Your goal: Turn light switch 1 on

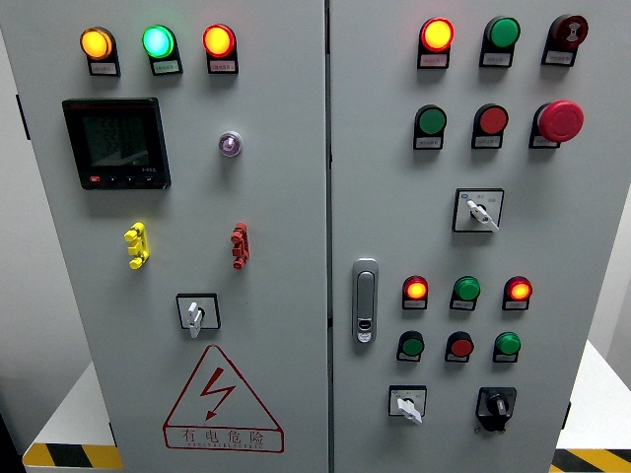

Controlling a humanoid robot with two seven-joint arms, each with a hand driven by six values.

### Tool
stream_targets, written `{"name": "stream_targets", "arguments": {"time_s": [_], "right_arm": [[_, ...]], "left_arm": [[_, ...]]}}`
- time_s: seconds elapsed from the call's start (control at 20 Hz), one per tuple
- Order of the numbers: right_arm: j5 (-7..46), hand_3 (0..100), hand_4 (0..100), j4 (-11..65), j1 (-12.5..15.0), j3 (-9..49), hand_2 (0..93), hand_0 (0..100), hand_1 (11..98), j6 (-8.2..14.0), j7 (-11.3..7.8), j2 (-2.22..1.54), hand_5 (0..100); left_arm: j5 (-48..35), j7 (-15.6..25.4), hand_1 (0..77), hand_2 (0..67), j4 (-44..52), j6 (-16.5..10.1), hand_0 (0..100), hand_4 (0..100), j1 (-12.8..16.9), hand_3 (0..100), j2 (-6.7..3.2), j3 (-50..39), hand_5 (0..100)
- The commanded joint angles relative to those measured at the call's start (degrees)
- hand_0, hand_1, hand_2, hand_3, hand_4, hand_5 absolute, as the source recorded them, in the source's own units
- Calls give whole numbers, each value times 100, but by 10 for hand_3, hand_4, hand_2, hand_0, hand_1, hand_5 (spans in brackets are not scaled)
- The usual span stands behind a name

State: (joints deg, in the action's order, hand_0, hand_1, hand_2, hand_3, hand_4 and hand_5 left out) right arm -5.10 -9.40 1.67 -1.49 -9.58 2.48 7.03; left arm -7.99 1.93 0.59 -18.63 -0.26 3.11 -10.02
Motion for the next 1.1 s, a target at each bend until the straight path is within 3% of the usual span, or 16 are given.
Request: {"name": "stream_targets", "arguments": {"time_s": [0.0,1.05], "right_arm": [[0,110,230,0,0,0,0,0,225,0,7,0,147],[0,111,230,0,0,0,0,0,226,0,7,0,146]], "left_arm": [[-1,0,6,20,2,0,0,0,0,0,-4,0,48],[-18,-9,9,21,2,8,0,0,0,0,-4,-9,61]]}}
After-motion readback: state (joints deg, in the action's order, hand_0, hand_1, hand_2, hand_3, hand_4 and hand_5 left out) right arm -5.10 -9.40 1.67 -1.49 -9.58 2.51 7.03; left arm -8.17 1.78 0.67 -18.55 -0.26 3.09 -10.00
